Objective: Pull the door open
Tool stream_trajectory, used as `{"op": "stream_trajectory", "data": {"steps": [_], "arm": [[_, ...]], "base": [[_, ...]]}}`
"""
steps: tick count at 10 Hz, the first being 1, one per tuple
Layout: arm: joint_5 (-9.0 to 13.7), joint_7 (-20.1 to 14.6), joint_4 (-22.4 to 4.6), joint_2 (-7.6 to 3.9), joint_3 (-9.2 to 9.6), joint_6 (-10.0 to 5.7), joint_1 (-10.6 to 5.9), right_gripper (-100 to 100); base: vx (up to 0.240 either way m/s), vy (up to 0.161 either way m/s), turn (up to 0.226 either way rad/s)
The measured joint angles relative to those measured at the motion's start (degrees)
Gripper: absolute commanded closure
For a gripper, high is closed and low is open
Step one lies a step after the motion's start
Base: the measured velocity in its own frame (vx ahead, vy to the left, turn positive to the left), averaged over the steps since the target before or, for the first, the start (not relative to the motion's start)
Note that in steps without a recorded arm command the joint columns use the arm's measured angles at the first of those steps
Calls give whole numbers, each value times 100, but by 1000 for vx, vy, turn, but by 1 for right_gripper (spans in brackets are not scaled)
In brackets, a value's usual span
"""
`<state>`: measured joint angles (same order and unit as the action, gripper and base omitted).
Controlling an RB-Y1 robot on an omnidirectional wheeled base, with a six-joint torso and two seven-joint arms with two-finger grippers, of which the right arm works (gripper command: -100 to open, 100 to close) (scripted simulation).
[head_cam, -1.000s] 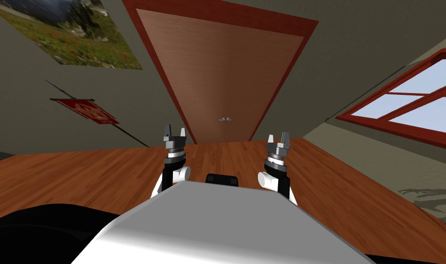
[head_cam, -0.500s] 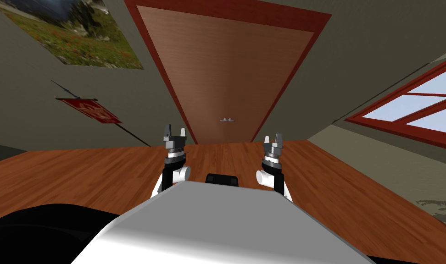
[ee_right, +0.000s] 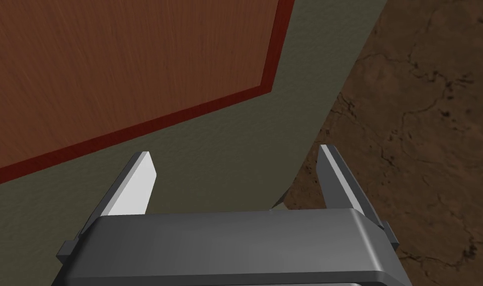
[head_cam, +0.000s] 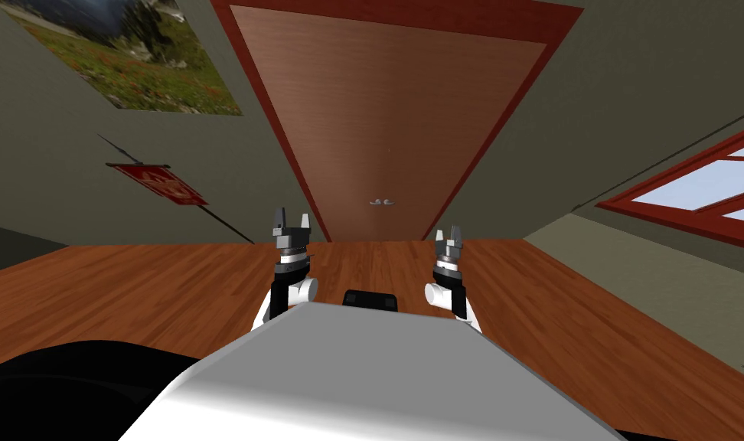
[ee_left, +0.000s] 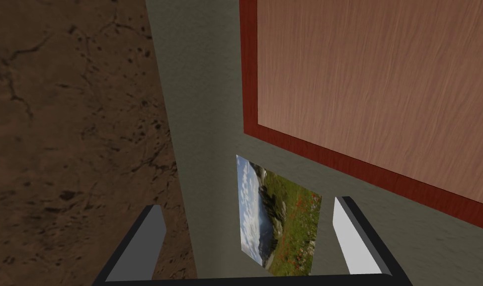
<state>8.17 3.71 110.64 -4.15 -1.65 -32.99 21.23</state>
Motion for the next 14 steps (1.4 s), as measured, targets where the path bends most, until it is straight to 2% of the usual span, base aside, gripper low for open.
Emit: {"op": "stream_trajectory", "data": {"steps": [2, 4, 6, 9, 14], "arm": [[22, -31, -364, -46, 17, -119, -95, -100], [60, -56, -680, -97, 8, -154, -240, -100], [78, -67, -1065, -120, 25, -261, -395, -100], [145, -132, -1634, -223, -2, -355, -631, -100], [199, -169, -2407, -273, 21, -508, -909, -100]], "base": [[106, 6, 82], [87, 1, 62], [102, 2, 88], [89, -2, 65], [77, -5, 68]]}}
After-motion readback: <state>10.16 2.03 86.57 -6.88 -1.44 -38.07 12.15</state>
